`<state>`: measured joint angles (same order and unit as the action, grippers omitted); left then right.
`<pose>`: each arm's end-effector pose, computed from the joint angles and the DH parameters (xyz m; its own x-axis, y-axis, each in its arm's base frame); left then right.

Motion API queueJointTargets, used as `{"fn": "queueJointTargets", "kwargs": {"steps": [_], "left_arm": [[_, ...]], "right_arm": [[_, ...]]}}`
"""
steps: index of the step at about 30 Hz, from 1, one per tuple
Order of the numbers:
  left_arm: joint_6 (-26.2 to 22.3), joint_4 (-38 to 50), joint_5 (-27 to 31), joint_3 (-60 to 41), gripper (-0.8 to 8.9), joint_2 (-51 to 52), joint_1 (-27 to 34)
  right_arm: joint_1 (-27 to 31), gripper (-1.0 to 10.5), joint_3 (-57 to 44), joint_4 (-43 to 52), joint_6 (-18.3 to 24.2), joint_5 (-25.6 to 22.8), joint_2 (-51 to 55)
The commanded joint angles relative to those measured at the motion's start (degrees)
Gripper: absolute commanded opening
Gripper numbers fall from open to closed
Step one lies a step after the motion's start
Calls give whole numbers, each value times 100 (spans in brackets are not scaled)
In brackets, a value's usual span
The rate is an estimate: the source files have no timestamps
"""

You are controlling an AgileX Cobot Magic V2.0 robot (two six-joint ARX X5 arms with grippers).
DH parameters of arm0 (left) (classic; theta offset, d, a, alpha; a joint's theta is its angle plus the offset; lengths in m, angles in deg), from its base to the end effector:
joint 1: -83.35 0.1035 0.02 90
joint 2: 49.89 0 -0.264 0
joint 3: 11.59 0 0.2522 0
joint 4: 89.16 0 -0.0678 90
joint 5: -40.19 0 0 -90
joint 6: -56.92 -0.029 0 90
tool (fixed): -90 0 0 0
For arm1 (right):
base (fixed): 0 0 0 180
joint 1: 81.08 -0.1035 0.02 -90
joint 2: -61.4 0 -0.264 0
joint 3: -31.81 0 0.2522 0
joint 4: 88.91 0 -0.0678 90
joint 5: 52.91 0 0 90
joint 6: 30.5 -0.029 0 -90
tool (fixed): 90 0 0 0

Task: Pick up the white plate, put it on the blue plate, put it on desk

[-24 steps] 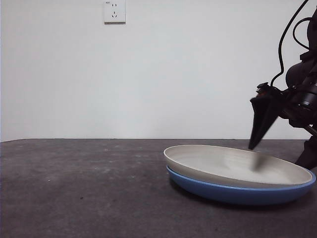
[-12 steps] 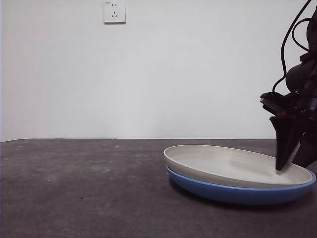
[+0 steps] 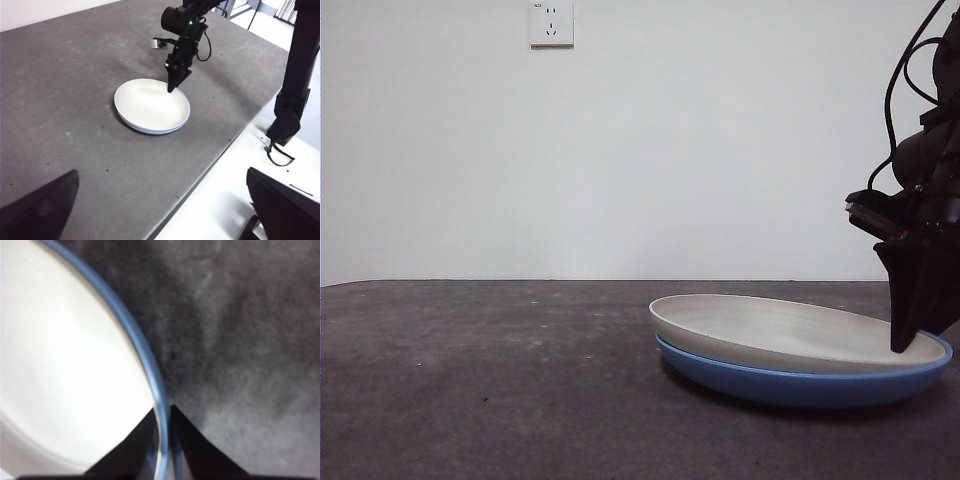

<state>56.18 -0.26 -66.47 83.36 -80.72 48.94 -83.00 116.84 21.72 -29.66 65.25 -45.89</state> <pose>-0.0141 -0.0004 0.4223 0.5423 -0.7190 -0.4346 0.7569 0.6426 -0.1185 0.3286 0.0247 0.1667 -0.0409 0.4708 -0.8813 -0.0308 0.8810 0.4721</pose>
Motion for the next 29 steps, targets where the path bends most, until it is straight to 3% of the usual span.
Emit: {"fn": "queueJointTargets", "kwargs": {"steps": [1, 6, 10, 20, 29], "left_arm": [[-35, 66, 15, 59, 657, -20, -48], [-166, 74, 15, 59, 657, -20, -48], [-166, 129, 15, 59, 657, -20, -48], [-164, 280, 15, 59, 657, -20, -48], [-155, 260, 15, 59, 657, -20, -48]], "right_arm": [[0, 7, 321, -122, -48, -98, -13], [-262, 7, 911, -507, -175, 63, 59], [-654, 7, 1211, -603, -520, 72, 59], [-1768, 7, 1233, 238, -1346, -118, 0], [-2009, 7, 1233, 365, -1558, -125, -391]]}}
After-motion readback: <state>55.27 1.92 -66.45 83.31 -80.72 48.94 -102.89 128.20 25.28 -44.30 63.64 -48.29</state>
